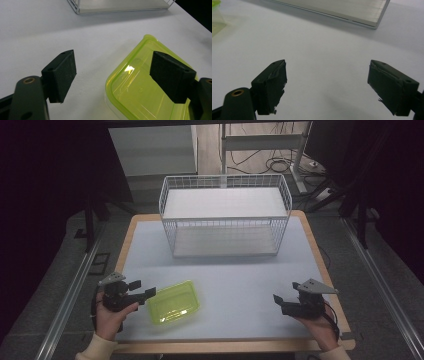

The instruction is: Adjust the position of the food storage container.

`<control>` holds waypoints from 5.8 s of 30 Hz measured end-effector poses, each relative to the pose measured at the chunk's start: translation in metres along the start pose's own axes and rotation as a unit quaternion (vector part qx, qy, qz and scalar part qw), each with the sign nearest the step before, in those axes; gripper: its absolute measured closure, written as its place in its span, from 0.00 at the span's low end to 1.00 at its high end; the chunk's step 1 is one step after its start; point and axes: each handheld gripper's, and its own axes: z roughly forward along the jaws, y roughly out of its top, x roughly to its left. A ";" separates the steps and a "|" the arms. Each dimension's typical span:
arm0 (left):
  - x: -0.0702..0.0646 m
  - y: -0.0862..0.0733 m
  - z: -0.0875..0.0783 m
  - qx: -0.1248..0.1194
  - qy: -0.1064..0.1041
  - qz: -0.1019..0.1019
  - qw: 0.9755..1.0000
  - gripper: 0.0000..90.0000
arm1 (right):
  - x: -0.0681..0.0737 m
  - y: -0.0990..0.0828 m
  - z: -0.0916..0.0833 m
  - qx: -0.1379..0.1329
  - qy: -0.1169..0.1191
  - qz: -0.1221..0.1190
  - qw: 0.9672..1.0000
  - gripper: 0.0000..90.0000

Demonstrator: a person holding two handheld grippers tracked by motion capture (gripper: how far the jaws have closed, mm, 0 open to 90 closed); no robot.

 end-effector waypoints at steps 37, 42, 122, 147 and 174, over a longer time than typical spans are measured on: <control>-0.033 0.003 -0.030 -0.002 -0.021 0.007 1.000 0.87 | 0.004 -0.003 -0.002 -0.005 -0.026 0.013 1.000 0.25; -0.033 -0.006 -0.036 0.004 -0.013 0.009 1.000 0.99 | 0.006 -0.006 -0.006 -0.005 -0.027 0.007 1.000 0.25; -0.030 -0.019 0.056 0.149 -0.022 0.024 0.988 1.00 | 0.014 -0.013 0.001 0.029 -0.054 -0.031 0.998 0.26; -0.064 -0.008 0.093 0.167 -0.035 0.065 0.983 1.00 | 0.016 -0.012 0.002 0.021 -0.042 -0.048 0.998 0.26; -0.094 -0.002 0.121 0.167 -0.056 0.080 0.981 1.00 | 0.018 -0.009 0.011 0.024 -0.026 -0.055 0.998 0.26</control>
